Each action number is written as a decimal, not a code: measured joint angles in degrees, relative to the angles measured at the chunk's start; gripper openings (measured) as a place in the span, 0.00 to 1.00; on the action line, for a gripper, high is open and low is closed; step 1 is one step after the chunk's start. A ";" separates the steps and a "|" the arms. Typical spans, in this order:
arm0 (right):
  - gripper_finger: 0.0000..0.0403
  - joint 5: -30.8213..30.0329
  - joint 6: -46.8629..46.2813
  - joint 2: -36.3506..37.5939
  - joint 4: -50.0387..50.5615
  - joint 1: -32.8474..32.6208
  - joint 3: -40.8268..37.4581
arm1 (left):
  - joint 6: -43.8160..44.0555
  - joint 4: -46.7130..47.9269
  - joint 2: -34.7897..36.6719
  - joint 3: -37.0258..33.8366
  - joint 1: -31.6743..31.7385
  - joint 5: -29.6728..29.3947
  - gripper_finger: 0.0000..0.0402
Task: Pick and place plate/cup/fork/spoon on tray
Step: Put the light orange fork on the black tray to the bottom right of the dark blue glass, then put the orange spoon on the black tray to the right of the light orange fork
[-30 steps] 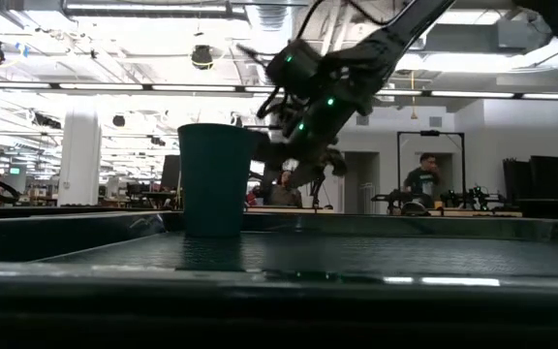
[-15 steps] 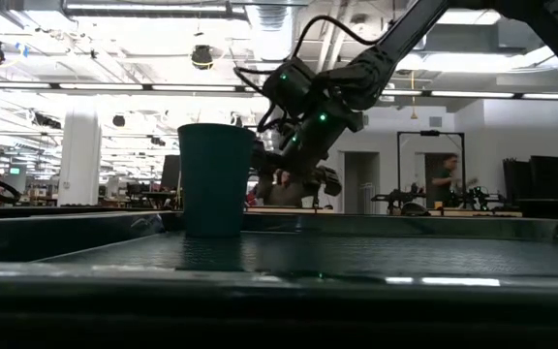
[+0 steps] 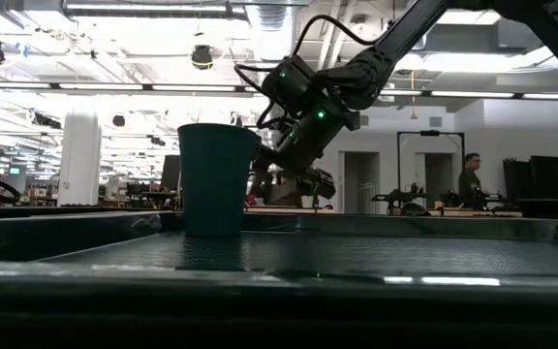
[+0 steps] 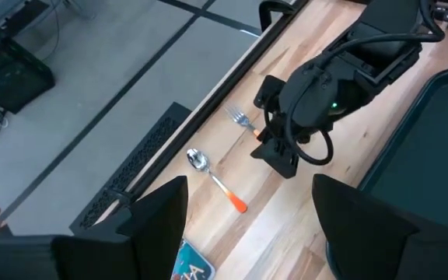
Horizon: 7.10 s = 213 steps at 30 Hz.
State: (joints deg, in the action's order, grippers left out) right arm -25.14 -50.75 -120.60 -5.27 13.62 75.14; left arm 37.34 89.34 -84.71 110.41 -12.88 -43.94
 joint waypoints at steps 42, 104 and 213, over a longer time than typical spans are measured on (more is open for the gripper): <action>0.26 -3.64 -0.34 -2.89 21.05 -2.18 0.50 | -1.75 0.35 0.00 0.00 0.00 -1.40 0.65; 0.11 -0.12 -78.02 4.10 73.24 -57.07 14.21 | -17.03 -14.01 -0.02 -0.02 0.00 -1.54 0.65; 0.45 -7.98 -68.44 2.27 89.48 -54.42 28.96 | -16.92 -80.51 -12.36 -61.24 47.66 38.09 0.59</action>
State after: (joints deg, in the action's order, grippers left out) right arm -33.12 -119.19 -118.32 84.22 -40.80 104.09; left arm 20.42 8.83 -97.07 49.17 34.78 -5.85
